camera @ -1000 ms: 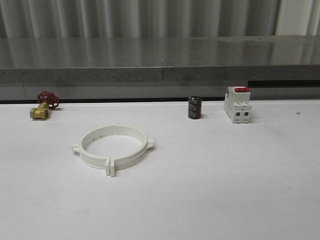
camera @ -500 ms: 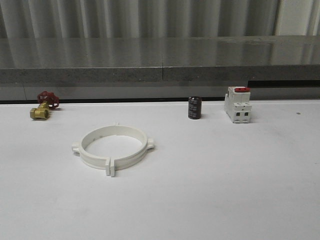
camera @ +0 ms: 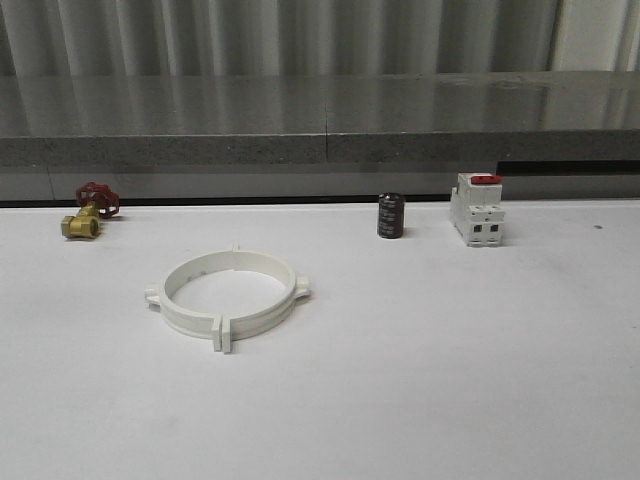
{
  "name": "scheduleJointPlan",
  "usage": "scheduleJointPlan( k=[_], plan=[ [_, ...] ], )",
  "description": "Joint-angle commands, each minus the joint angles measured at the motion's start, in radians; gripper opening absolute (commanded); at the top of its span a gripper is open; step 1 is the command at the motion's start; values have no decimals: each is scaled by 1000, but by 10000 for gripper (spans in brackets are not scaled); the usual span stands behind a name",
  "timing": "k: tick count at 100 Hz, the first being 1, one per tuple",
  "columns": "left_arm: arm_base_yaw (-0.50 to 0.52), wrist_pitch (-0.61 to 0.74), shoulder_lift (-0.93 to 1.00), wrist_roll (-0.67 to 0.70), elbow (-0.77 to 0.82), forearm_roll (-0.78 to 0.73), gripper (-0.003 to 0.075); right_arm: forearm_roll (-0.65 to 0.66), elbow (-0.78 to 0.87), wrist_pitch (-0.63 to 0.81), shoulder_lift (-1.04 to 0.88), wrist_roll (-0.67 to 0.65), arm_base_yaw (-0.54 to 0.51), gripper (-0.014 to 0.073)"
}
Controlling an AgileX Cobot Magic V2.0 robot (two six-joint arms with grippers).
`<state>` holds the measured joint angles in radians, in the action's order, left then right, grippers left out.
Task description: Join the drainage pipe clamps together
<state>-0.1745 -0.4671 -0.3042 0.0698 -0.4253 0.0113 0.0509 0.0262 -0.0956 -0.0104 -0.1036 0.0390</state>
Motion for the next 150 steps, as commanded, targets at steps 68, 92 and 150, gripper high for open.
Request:
scheduleJointPlan(
  k=[68,92,150],
  plan=[
    [2,88,-8,0,-7,-35,-21,-4,-16,69,-20,12,-5,-67],
    [27,305,59,-23,136,-109,-21,-4,-16,69,-20,12,-5,-67],
    [105,390,336,-61,471,-54,-21,-4,-16,67,-19,12,-5,-67]
  ],
)
